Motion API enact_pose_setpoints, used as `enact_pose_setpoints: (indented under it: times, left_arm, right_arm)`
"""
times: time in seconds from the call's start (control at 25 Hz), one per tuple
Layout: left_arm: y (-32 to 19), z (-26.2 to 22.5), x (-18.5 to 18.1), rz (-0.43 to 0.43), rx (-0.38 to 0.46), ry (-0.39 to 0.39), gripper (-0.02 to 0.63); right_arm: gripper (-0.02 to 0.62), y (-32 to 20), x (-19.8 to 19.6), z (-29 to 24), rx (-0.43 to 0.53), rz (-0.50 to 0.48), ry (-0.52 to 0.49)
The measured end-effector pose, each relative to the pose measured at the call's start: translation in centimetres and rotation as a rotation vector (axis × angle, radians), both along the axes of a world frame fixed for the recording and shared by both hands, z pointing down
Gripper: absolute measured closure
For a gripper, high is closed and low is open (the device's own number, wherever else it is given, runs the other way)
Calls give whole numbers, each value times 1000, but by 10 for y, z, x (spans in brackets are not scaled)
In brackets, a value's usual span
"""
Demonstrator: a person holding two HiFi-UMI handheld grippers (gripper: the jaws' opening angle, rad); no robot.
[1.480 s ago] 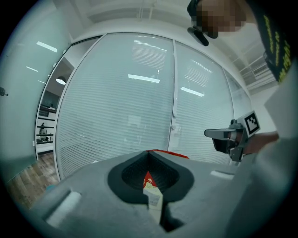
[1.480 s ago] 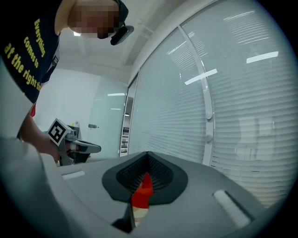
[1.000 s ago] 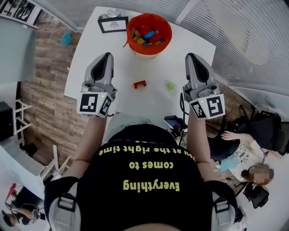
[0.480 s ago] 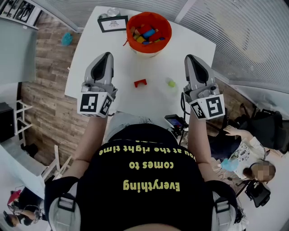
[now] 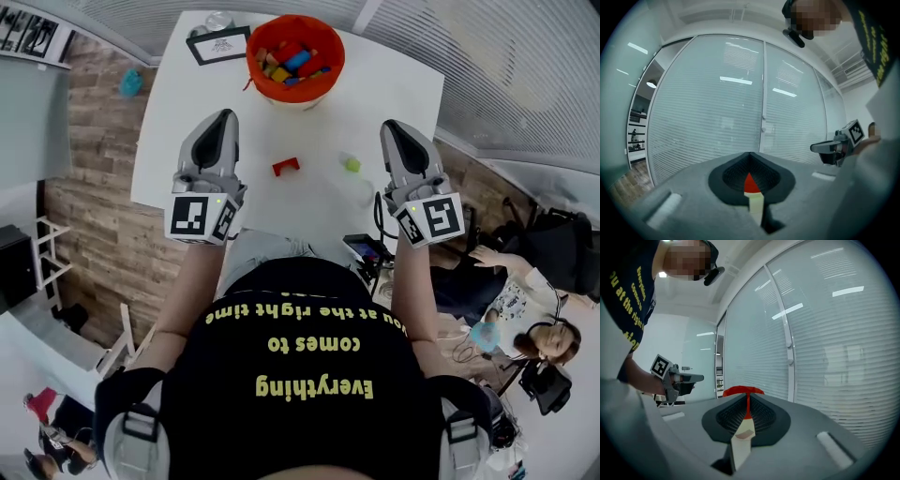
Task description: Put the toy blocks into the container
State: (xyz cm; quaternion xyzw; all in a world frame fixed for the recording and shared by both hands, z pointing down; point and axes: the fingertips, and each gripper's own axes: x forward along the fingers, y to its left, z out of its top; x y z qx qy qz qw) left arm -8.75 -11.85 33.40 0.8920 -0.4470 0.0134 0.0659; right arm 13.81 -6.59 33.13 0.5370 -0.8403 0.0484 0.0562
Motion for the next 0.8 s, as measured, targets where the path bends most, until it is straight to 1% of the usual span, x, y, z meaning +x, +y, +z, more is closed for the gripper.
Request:
enact_pose_setpoints:
  times: [0.08,0.2,0.36,0.44,0.64,0.8]
  left_arm:
    - [0,5,5,12,-11,-3,606]
    - [2,11,14,30,-26,0,606]
    - [6,16,25,55,-43,-2,606]
    - [8,19,31,67,-52,-7,607]
    - [8,27,41,85,-67,-12,606]
    - [8,34,46,92,-85,-17,606]
  right_arm:
    - [563,4,3,14,-38,0,5]
    - [546,11,6,37,-94,-6,45]
    - [495,23,10,68,-184,-31,77]
    - [491,29,11,79,-213,-35,72]
    - [491,36,15,98,-245,-23,62]
    - [477,39,12,121,-297,-47,72]
